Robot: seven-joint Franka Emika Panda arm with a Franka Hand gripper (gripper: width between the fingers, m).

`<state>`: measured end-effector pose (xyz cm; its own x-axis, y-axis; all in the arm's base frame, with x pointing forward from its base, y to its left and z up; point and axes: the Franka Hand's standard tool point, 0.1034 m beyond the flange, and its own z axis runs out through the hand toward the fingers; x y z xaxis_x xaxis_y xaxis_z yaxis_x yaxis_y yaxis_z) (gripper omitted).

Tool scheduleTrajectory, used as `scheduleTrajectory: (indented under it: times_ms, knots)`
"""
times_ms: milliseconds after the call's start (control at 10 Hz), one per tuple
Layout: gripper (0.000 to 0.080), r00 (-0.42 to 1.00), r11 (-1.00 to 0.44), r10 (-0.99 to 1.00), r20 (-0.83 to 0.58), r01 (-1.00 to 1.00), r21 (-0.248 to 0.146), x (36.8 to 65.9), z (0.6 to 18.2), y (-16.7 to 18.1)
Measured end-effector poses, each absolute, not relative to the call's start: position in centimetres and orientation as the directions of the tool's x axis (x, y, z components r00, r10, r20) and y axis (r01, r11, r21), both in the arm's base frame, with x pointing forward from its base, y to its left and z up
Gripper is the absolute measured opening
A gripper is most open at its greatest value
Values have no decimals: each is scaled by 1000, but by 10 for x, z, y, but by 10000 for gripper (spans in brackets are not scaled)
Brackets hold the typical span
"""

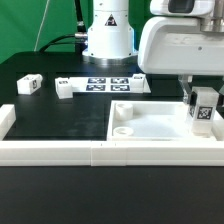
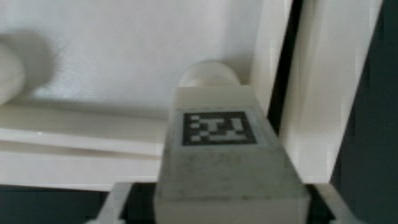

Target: Assemble one leg

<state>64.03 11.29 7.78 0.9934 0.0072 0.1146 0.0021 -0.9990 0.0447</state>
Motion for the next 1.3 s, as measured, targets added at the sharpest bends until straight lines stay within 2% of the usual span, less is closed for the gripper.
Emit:
scheduleTrajectory:
  times_ms: [200, 500, 700, 900, 1100, 1200, 1300]
  knots:
    - [291, 991, -997, -66, 116, -71, 35, 640, 77, 113]
    - [291, 893, -900, -434, 116, -436, -10, 638, 75, 115]
    - [291, 760, -766, -642, 104, -641, -42, 638, 74, 115]
    - [291, 611, -617, -786, 90, -785, -55, 635, 74, 119]
    - [291, 309, -315, -947, 86, -947, -69, 633, 73, 121]
    - [292, 265, -271, -960, 85, -960, -73, 633, 73, 121]
    - [292, 144, -150, -987, 66, -985, -84, 633, 73, 120]
